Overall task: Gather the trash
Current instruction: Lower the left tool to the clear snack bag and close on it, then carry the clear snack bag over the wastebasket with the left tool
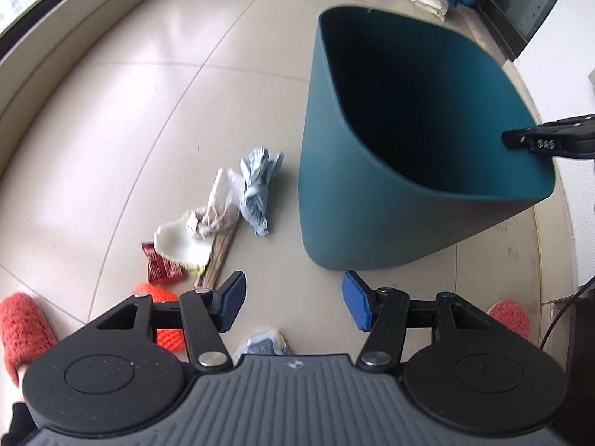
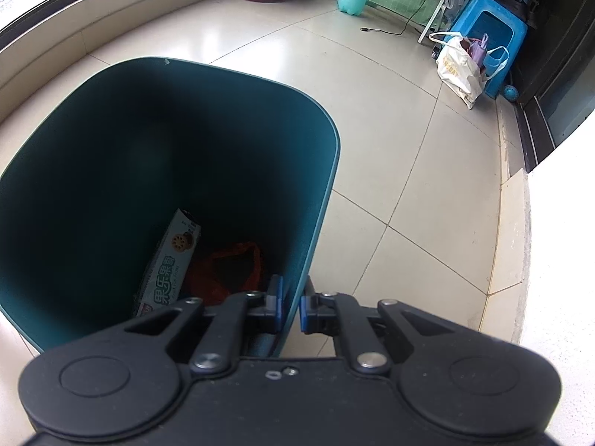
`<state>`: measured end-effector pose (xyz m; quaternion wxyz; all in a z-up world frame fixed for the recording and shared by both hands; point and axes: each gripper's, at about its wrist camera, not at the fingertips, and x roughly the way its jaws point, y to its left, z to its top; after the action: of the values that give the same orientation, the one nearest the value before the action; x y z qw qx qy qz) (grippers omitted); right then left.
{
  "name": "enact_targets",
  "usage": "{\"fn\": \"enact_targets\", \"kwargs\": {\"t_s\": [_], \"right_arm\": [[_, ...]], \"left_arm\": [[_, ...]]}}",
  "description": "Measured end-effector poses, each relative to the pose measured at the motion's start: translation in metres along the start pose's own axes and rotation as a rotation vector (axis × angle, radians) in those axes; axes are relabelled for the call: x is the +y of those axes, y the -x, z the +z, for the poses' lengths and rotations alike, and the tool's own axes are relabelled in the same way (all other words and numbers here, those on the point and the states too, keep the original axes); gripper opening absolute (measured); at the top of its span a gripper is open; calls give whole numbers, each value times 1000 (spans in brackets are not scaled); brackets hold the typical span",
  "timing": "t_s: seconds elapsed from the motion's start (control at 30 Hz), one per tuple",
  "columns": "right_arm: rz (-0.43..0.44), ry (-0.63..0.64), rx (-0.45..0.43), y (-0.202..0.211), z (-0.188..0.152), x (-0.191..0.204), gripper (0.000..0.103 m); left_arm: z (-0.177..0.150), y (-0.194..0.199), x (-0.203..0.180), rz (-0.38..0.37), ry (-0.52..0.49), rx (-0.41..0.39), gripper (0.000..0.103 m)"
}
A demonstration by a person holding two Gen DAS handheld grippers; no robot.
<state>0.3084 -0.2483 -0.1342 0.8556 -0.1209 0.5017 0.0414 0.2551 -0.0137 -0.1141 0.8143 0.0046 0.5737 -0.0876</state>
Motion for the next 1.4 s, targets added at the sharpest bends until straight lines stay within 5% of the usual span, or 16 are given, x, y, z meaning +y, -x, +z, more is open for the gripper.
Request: {"fn": "enact_targets", "kwargs": {"t_s": [0.47, 0.8, 0.9, 1.1, 1.4], "right_arm": [[-2, -3, -9, 1, -2, 3, 8], [-3, -3, -12, 2, -2, 2, 8], [-5, -1, -13, 3, -2, 2, 8], [-9, -1, -15, 4, -2, 3, 8], [-13, 2, -19, 4, -2, 6, 8]], "left_arm": [[-69, -125, 21, 4, 184, 287, 56], [-97, -188, 27, 28, 234, 402, 56], [-102, -196, 30, 26, 231, 416, 55], [-106, -197, 31, 40, 209, 393, 19], [-82, -146, 34, 68, 182, 267, 12]]}}
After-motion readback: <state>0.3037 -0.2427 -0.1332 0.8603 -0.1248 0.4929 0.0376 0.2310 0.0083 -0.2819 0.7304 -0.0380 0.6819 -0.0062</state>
